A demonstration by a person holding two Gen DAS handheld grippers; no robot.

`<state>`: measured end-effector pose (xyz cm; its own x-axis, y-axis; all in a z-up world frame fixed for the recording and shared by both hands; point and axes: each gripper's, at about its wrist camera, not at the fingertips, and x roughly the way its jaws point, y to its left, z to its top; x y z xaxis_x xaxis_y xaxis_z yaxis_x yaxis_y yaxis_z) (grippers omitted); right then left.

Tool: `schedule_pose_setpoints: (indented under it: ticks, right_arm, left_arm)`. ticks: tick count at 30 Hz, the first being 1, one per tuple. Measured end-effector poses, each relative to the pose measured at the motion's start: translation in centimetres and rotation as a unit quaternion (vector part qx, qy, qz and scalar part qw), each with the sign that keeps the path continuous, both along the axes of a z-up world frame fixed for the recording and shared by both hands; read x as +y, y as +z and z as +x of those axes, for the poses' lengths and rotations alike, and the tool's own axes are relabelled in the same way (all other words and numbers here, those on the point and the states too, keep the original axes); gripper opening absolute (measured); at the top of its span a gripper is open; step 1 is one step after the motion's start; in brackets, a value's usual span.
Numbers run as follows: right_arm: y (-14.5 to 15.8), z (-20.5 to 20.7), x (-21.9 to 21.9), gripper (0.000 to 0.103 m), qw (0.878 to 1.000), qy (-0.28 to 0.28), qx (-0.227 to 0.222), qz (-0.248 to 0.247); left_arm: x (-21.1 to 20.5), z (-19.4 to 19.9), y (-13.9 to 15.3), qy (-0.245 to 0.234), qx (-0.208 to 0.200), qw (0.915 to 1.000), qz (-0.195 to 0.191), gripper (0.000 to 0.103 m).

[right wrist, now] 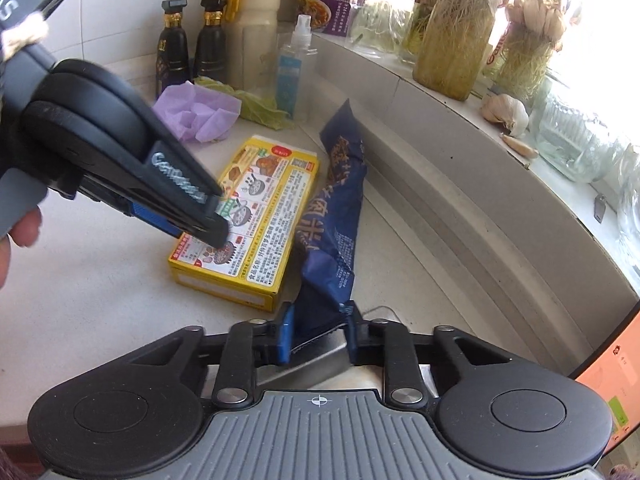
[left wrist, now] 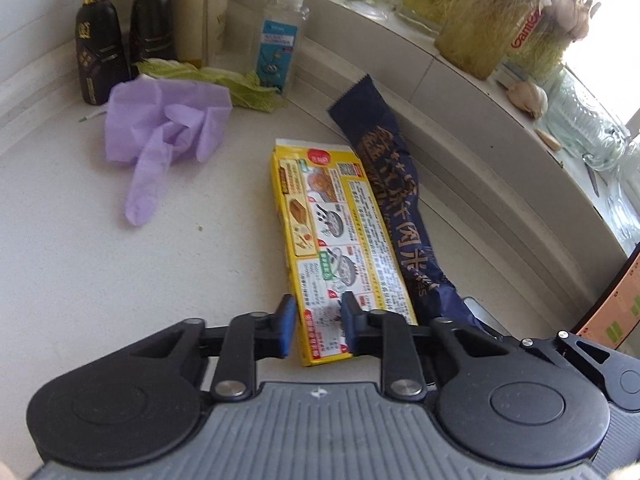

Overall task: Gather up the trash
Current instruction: 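Grasp the yellow food box with the left tool while the right tool grasps the blue wrapper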

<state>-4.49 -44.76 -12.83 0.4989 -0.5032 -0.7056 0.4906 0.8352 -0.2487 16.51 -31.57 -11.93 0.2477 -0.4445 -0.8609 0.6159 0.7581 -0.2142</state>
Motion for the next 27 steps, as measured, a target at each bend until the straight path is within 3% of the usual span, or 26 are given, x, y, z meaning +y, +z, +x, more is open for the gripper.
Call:
schedule_pose_setpoints:
  ticks: [4,9,13,20,24,27]
  right_arm:
    - [0.3,0.2,0.2,0.019,1.000,0.002,0.002,0.004]
    - [0.2,0.8,-0.5,0.018,1.000,-0.015,-0.001,-0.002]
    - [0.2,1.5,-1.2,0.018,1.000,-0.001,-0.019,0.016]
    - [0.7,2.9,-1.0,0.018,0.995,0.044,-0.049,0.075]
    - [0.4,3.7,-1.5,0.019,1.000,-0.011,-0.009,0.021]
    - [0.5,3.5,-2.6,0.025,0.998,-0.040,-0.024,0.040]
  left_arm:
    - [1.1,0.6,0.0,0.014,-0.024,0.9995,0.015,0.018]
    - [1.8,1.1,-0.2,0.020,0.008,0.9995,-0.024,0.035]
    - [1.0,0.7,0.0,0.004,0.004,0.9993,-0.037,0.067]
    - [0.4,0.9,0.1,-0.001,-0.043,0.9990,-0.010,0.075]
    - [1.0,1.7,-0.6,0.010,-0.043,0.9990,0.007,0.075]
    - [1.1,1.9,-0.9,0.010,-0.033,0.9994,0.004,0.075]
